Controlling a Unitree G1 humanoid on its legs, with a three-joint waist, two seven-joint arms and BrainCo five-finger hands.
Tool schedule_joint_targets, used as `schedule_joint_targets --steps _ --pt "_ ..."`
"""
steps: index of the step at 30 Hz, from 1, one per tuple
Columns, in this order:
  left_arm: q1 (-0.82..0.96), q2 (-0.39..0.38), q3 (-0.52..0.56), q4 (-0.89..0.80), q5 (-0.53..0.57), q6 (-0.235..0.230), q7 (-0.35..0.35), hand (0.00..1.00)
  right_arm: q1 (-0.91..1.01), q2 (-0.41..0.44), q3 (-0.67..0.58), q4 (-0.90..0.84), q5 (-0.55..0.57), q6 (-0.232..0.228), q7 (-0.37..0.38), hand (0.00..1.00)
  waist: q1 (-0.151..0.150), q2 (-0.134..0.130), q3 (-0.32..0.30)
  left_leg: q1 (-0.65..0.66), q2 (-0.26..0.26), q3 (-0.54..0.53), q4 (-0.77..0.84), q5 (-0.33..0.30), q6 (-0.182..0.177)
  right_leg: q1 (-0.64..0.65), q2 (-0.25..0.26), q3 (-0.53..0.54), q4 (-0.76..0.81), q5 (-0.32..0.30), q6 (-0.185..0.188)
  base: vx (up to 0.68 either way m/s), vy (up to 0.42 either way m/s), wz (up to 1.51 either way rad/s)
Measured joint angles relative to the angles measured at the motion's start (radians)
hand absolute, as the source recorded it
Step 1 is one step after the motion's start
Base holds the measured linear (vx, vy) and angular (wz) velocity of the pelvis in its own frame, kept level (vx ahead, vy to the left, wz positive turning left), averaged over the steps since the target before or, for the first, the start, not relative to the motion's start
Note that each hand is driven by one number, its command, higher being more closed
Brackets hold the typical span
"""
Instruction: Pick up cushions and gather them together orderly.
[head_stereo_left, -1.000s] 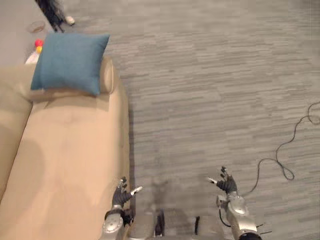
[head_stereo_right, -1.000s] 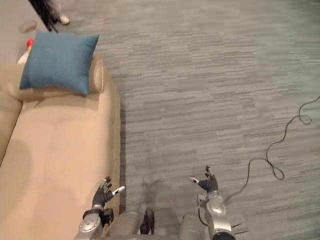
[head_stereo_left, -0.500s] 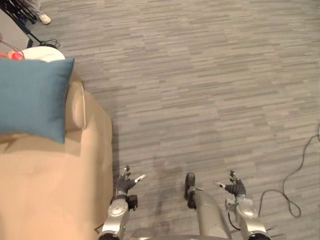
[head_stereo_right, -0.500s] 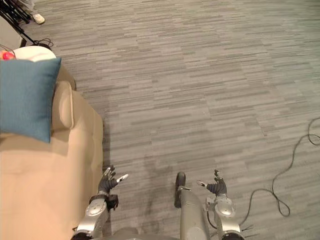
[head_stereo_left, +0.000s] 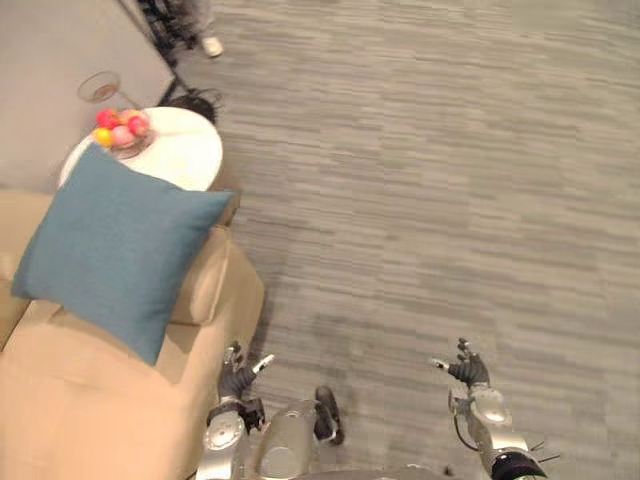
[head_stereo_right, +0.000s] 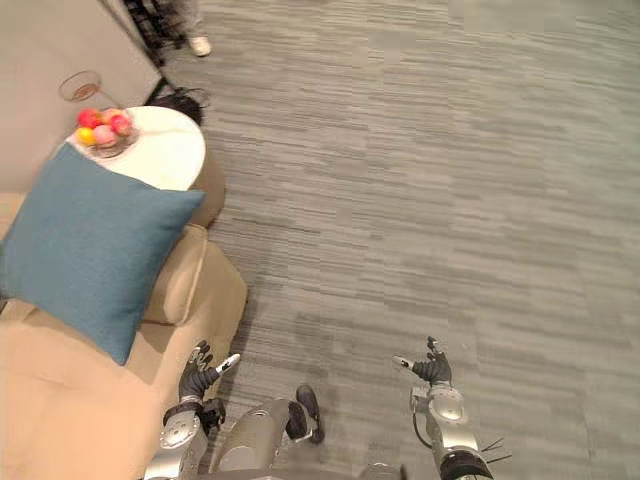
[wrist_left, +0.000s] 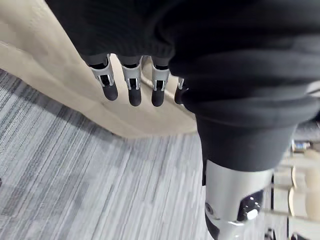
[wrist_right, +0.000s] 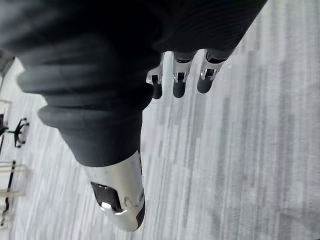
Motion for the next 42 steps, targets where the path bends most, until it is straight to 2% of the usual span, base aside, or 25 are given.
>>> schedule_joint_targets --steps 1,3,5,7,9,10,11,13,14,16,17,19,20,21,25,27,30,31,32,34,35,37,38,39,42 --pt "0.003 0.005 -0.001 0.012 0.0 0.002 0.0 0.0 0.01 0.002 0.0 0.0 -0.002 0.0 0.0 0.0 -0.006 -0.007 -0.003 0.056 -0.028 -0.07 -0.022 -0.013 -0.003 -0.069 -0.007 0.039 0.174 -0.057 -0.027 0.54 0.017 1.53" --pt "0.015 0.01 -0.002 0.021 0.001 0.002 0.001 0.0 0.029 0.001 0.001 -0.002 -0.002 -0.003 0.001 0.0 -0.018 -0.004 -0.005 0.125 -0.05 -0.166 -0.052 -0.013 -0.003 -0.135 -0.01 0.049 0.199 -0.114 -0.08 0.48 -0.076 1.69" --pt "0.018 0.009 -0.01 0.021 0.002 0.002 0.002 0.0 0.052 0.007 0.001 -0.026 -0.002 -0.004 0.002 0.0 -0.026 -0.003 -0.006 0.157 -0.063 -0.277 -0.06 -0.013 -0.003 -0.224 0.007 0.078 0.115 -0.15 -0.131 0.42 -0.135 1.66" --pt "-0.003 0.007 -0.021 0.021 0.003 0.001 0.004 0.0 0.094 0.018 0.001 -0.071 -0.002 -0.004 0.003 0.0 -0.033 0.003 -0.008 0.18 -0.061 -0.418 -0.066 -0.026 -0.032 -0.316 0.068 0.234 -0.121 -0.159 -0.123 0.43 -0.224 1.95" --pt "-0.02 0.01 -0.036 0.022 0.003 0.0 0.015 0.0 0.116 0.027 0.001 -0.07 -0.002 -0.003 0.001 0.0 -0.032 -0.007 -0.014 0.192 -0.062 -0.508 -0.051 -0.05 -0.076 -0.335 0.107 0.381 -0.275 -0.13 -0.081 0.35 -0.264 1.85" --pt "-0.017 0.024 -0.055 0.023 0.003 -0.001 0.022 0.0 0.123 0.033 0.001 -0.07 -0.002 -0.002 -0.001 0.0 -0.033 -0.025 -0.022 0.181 -0.077 -0.565 -0.023 -0.071 -0.11 -0.337 0.111 0.447 -0.368 -0.08 -0.069 0.44 -0.454 2.58" --pt "-0.032 0.027 -0.062 0.042 0.004 -0.001 0.022 0.0 0.135 0.041 -0.004 -0.067 0.001 -0.002 -0.003 0.0 -0.057 -0.035 -0.031 0.171 -0.094 -0.649 0.026 -0.118 -0.17 -0.318 0.106 0.455 -0.396 0.03 -0.078 0.35 -0.403 2.16" --pt "-0.028 -0.005 -0.066 0.051 0.004 -0.003 0.021 0.0 0.132 0.038 -0.021 -0.074 0.003 -0.001 -0.003 0.0 -0.025 0.006 -0.054 0.165 -0.032 -0.642 0.035 -0.121 -0.201 -0.304 0.121 0.392 -0.394 0.018 -0.106 0.34 -0.347 1.34" --pt "-0.015 -0.015 -0.078 0.053 0.004 -0.002 0.02 0.0 0.117 0.039 -0.021 -0.103 0.005 -0.003 -0.002 0.0 -0.029 0.008 -0.049 0.129 0.012 -0.562 0.051 -0.091 -0.259 -0.267 0.114 0.321 -0.419 0.006 -0.126 0.28 -0.275 1.08" --pt "-0.019 -0.026 -0.077 0.05 0.003 -0.002 0.019 0.0 0.123 0.055 -0.036 -0.133 0.01 -0.005 -0.002 0.0 -0.026 0.012 -0.048 0.096 0.075 -0.373 0.13 -0.053 -0.311 -0.195 0.108 0.244 -0.453 -0.006 -0.147 0.19 -0.226 1.22" --pt "-0.018 -0.027 -0.077 0.049 0.003 -0.002 0.019 0.0 0.13 0.058 -0.038 -0.14 0.015 -0.005 -0.002 0.0 -0.026 0.005 -0.044 0.075 0.112 -0.283 0.175 -0.045 -0.311 -0.153 0.107 0.214 -0.472 -0.012 -0.156 0.19 -0.2 1.22" --pt "-0.015 -0.021 -0.083 0.05 0.003 -0.003 0.018 0.0 0.131 0.071 -0.037 -0.141 0.032 -0.009 -0.002 0.0 -0.026 -0.004 -0.046 0.046 0.183 -0.07 0.179 -0.081 -0.247 -0.079 0.095 0.136 -0.518 -0.017 -0.164 0.13 -0.087 1.04" --pt "-0.02 -0.02 -0.084 0.051 0.003 -0.003 0.018 0.0 0.128 0.068 -0.038 -0.141 0.04 -0.011 -0.002 0.0 -0.026 -0.004 -0.046 0.031 0.186 -0.039 0.138 -0.069 -0.231 -0.075 0.089 0.118 -0.525 -0.019 -0.16 0.1 -0.002 0.86" --pt "-0.024 -0.017 -0.084 0.052 0.004 -0.003 0.018 0.0 0.126 0.061 -0.041 -0.14 0.044 -0.011 -0.002 0.0 -0.028 0.006 -0.047 0.007 0.192 -0.015 0.058 0.0 -0.198 -0.075 0.085 0.092 -0.534 -0.019 -0.149 0.07 0.091 0.75" --pt "-0.03 0.051 -0.093 0.072 0.003 0.0 0.018 0.0 0.119 0.102 -0.038 -0.101 0.046 -0.004 -0.001 0.0 -0.025 -0.037 -0.047 0.013 0.114 -0.004 -0.046 0.04 -0.188 -0.063 0.037 0.052 -0.617 0.019 -0.098 0.07 0.118 0.41" --pt "-0.027 0.066 -0.098 0.083 0.003 0.0 0.018 0.0 0.117 0.101 -0.039 -0.097 0.046 -0.003 -0.002 0.0 -0.026 -0.038 -0.046 0.028 0.097 0.006 -0.048 0.039 -0.188 -0.061 0.017 0.054 -0.594 0.014 -0.091 0.05 0.08 0.04" --pt "-0.024 0.067 -0.112 0.106 0.003 0.0 0.016 0.0 0.12 0.089 -0.042 -0.088 0.038 -0.003 -0.001 0.0 -0.031 -0.035 -0.038 0.101 0.061 0.028 -0.091 -0.011 -0.159 -0.129 -0.045 0.103 -0.335 -0.043 -0.064 0.0 0.09 -0.09" --pt "-0.024 0.073 -0.131 0.109 0.004 0.0 0.014 0.0 0.114 0.091 -0.041 -0.085 0.037 -0.002 -0.001 0.0 -0.032 -0.032 -0.039 0.121 0.049 0.029 -0.095 -0.024 -0.151 -0.182 -0.073 0.137 -0.203 -0.042 -0.069 -0.06 0.101 -0.02" --pt "-0.018 0.085 -0.148 0.109 0.004 0.0 0.004 0.0 0.118 0.099 -0.034 -0.085 0.037 -0.002 -0.001 0.0 -0.056 -0.053 -0.03 0.144 0.029 0.02 -0.1 -0.03 -0.143 -0.25 -0.097 0.191 -0.045 -0.016 -0.107 0.0 0.084 0.19" --pt "-0.011 0.104 -0.159 0.109 0.004 0.0 -0.002 0.0 0.123 0.106 -0.028 -0.083 0.036 -0.002 0.0 0.0 -0.082 -0.048 -0.023 0.168 0.022 0.001 -0.103 -0.036 -0.138 -0.314 -0.074 0.27 0.053 -0.046 -0.108 0.08 0.012 0.27" --pt "-0.01 0.11 -0.158 0.109 0.004 0.001 -0.002 0.0 0.124 0.106 -0.028 -0.082 0.036 -0.001 -0.001 0.0 -0.086 -0.061 -0.02 0.172 0.025 -0.008 -0.112 -0.036 -0.136 -0.335 -0.039 0.288 0.025 -0.095 -0.105 0.13 -0.055 0.2" --pt "-0.025 0.123 -0.156 0.11 0.005 0.001 -0.002 0.0 0.123 0.096 -0.03 -0.081 0.036 -0.001 -0.002 0.0 -0.09 -0.069 -0.014 0.179 0.043 -0.028 -0.115 -0.02 -0.145 -0.344 0.046 0.305 -0.154 -0.108 -0.117 0.17 -0.102 0.28" --pt "-0.035 0.129 -0.156 0.109 0.005 0.0 -0.002 0.0 0.123 0.093 -0.033 -0.082 0.036 -0.002 -0.003 0.0 -0.097 -0.069 -0.016 0.178 0.054 -0.039 -0.115 -0.015 -0.154 -0.335 0.102 0.336 -0.307 -0.08 -0.12 0.2 -0.125 0.45" --pt "-0.039 0.137 -0.155 0.111 0.006 -0.001 -0.001 0.0 0.127 0.091 -0.035 -0.084 0.037 -0.003 -0.003 0.0 -0.108 -0.078 -0.019 0.177 0.046 -0.061 -0.111 -0.017 -0.168 -0.317 0.118 0.362 -0.396 0.026 -0.146 0.26 -0.159 0.62" --pt "-0.069 0.114 -0.142 0.118 0.007 -0.003 -0.001 0.0 0.121 0.056 -0.042 -0.102 0.037 -0.003 -0.004 0.0 -0.114 -0.034 -0.015 0.179 0.08 -0.093 -0.116 -0.015 -0.193 -0.284 0.147 0.336 -0.437 0.043 -0.174 0.25 -0.128 0.2"
